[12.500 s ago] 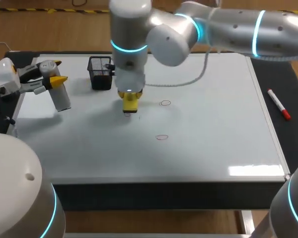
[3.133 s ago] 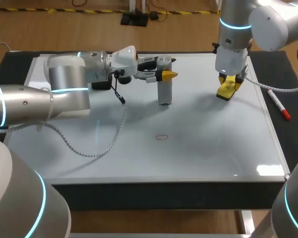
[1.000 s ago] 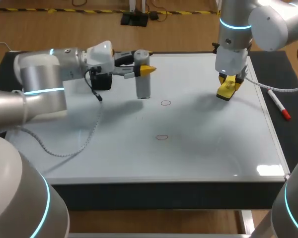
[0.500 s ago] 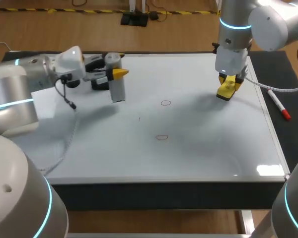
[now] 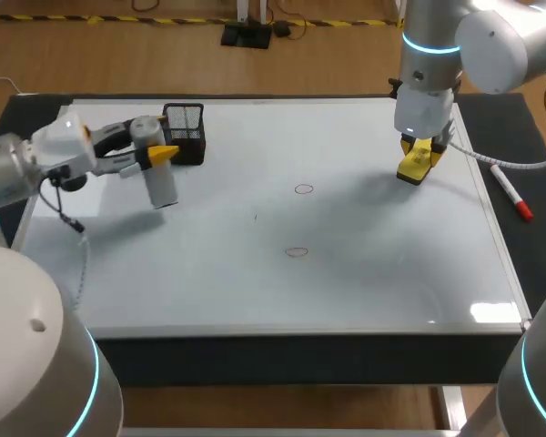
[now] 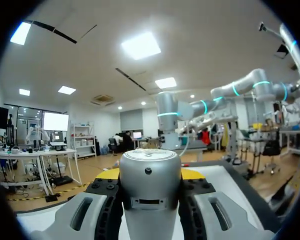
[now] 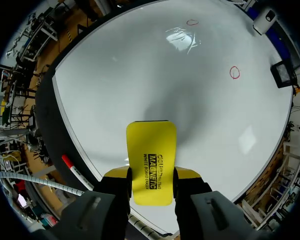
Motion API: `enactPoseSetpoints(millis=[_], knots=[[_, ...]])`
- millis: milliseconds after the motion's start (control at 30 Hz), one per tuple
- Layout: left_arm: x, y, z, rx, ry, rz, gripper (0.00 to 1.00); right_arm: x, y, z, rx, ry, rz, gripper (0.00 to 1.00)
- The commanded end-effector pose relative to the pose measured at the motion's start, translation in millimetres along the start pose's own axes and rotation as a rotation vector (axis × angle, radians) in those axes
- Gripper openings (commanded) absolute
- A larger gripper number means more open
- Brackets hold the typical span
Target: Pick up the inspection probe, press it on each red-marked spot on the whiteboard one by one, put down the probe, pick up the eraser, and wipe off all the red marks.
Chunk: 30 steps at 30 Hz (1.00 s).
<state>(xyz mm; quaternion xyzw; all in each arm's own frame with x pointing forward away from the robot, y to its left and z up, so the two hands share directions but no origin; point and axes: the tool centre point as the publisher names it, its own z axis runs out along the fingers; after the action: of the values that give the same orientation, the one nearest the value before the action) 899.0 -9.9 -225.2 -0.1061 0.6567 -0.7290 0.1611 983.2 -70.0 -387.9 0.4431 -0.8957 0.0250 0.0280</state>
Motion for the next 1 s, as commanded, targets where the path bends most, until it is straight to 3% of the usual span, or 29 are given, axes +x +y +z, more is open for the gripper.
enactPoseSetpoints(millis=[33, 533, 767, 1000], knots=[[5.0, -6.4, -23, -0.001, -0.057, 0.006, 0.00, 0, -1, -1, 0.001, 0.003, -0.001, 0.00], [3.0, -8.8, -29, 0.002, -0.066, 0.013, 0.00, 0, -1, -1, 0.001, 0.003, -0.001, 0.00], [3.0, -8.8, -29, 0.002, -0.066, 0.013, 0.00, -35, 25, -9, 0.068, 0.052, -0.117, 0.00], [3.0, -8.8, -29, 0.002, -0.066, 0.013, 0.00, -79, 62, -12, 0.076, 0.041, -0.254, 0.00]])
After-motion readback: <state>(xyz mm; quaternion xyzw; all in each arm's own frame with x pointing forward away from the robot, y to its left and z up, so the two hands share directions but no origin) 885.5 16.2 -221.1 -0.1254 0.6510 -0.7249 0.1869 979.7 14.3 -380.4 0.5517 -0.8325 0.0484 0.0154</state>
